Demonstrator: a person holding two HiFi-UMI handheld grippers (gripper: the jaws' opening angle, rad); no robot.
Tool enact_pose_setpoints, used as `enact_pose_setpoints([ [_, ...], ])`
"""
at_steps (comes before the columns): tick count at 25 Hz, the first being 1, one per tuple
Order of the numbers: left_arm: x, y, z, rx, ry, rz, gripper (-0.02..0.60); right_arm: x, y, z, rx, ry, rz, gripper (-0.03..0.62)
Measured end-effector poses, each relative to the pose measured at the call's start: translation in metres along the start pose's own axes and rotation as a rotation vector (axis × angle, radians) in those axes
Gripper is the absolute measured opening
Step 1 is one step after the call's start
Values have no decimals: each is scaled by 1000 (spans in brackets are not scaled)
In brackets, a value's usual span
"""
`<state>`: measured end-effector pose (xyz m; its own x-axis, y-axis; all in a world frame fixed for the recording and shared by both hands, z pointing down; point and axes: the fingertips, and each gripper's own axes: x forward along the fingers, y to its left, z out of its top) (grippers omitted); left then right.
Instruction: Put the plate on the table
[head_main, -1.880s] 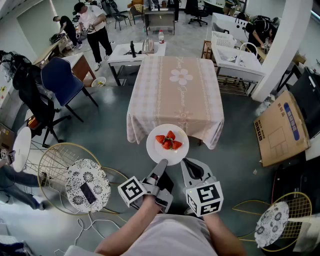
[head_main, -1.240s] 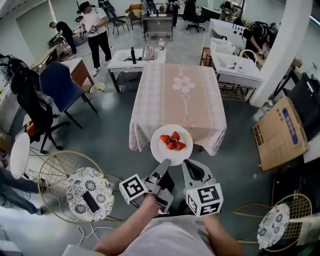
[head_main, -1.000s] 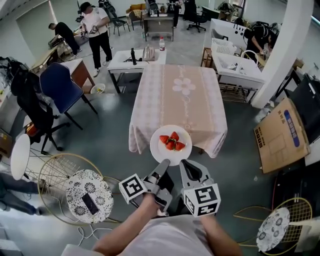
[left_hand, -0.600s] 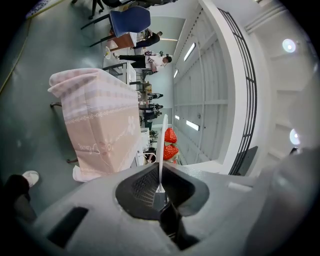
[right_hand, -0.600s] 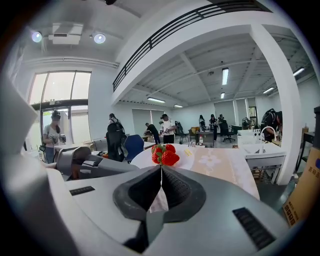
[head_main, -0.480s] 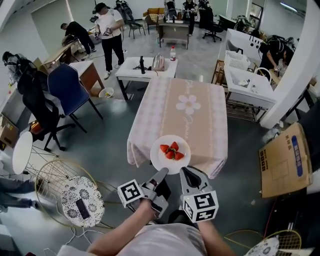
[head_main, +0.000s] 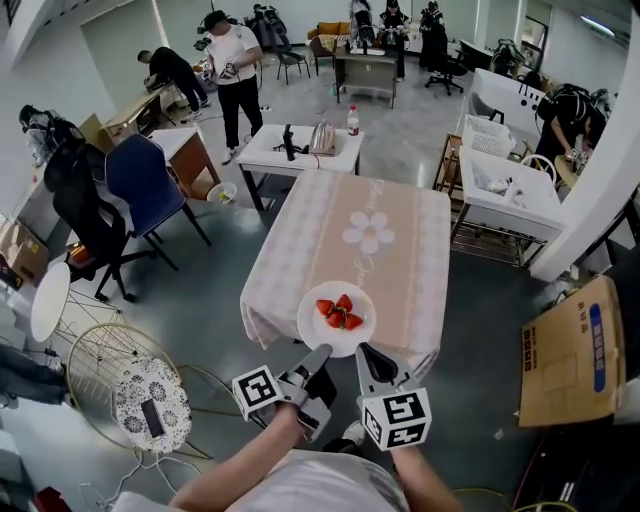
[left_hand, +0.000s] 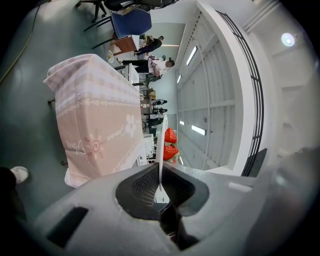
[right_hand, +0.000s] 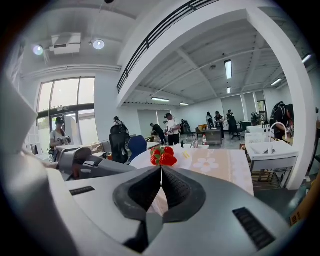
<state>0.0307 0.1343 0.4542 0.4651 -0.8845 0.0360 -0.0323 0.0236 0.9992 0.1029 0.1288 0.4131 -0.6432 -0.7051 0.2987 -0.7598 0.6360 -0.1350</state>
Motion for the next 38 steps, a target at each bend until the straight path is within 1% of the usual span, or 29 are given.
enact_pose_setpoints([
  [7, 24, 8, -6, -6, -31, 40, 18, -1, -31, -5, 42, 7, 17, 5],
  [12, 39, 13, -9, -14, -13, 43, 18, 4, -45, -11, 52, 16, 3, 5],
  [20, 66, 26, 7, -44, 44, 48, 18, 25, -66, -15, 78, 38, -71, 5],
  [24, 81, 31, 29, -54, 84, 43, 18, 50, -69, -13, 87, 52, -108, 5],
  [29, 101, 41, 67, -65, 130, 50, 18, 90, -70, -17, 136, 74, -146, 5],
  [38, 132, 56, 144, -72, 204, 53, 18, 164, -65, -2, 153, 102, -223, 5],
])
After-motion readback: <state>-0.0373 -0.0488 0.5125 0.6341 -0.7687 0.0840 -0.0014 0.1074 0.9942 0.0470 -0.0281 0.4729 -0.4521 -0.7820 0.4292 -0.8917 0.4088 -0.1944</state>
